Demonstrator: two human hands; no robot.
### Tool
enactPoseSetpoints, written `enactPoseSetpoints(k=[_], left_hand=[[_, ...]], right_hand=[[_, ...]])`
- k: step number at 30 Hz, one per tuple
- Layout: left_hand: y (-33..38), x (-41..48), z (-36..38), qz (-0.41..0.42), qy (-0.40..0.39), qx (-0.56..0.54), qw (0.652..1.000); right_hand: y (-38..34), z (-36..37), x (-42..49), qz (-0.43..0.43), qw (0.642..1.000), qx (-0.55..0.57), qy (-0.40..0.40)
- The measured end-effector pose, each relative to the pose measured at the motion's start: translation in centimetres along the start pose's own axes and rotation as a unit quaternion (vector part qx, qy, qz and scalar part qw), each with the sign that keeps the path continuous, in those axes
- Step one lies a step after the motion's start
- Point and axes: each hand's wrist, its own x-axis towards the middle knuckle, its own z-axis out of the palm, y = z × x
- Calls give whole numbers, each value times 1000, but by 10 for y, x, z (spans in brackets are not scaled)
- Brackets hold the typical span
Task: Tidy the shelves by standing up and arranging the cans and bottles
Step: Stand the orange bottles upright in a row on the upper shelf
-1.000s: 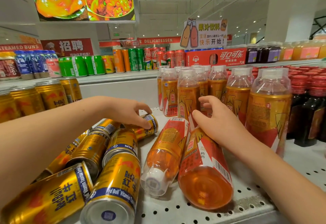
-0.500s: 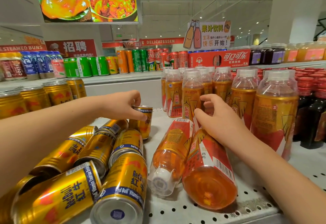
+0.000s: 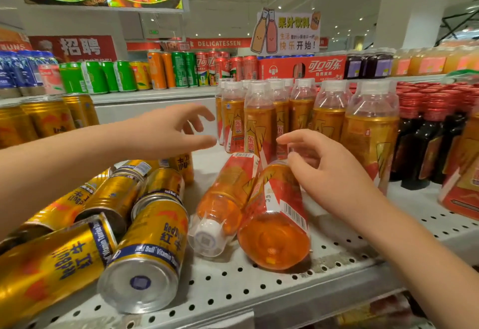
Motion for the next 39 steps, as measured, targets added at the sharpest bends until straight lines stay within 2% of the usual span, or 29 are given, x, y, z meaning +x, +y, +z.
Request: enactPoseSetpoints(k=[2,5,9,11,16,23,28,34,39], left_hand=[[23,-7,12,4,-22,-16,1000],[48,-14,31,-47,-86,39,994],[68,-18,46,-119,-79,93,985],[76,-20,51,-153,-96,106,978],[88,-24,56,-252,-102,101,957],[92,-26,58,-304,-117,42,945],[94,-29,59,-287,-106,9,952],[95,-47,54,-239,-92,89,963],[88,-60,39,-220,-106,77,967]], right_hand=[[3,-7,-11,-40,998,-26,-38],[6,-15,-26,-99,986,-54,-120],[11,-21,-36,-122,957,-89,-247],[15,-23,-37,-138,947,-93,-276],[21,-27,-36,-218,944,-105,-224],[30,-30,-43,-247,952,-66,-167],[33,-28,-48,-230,962,-52,-137],[35,-28,-49,-225,963,-78,-126],[30,-25,-47,-221,966,-75,-107]])
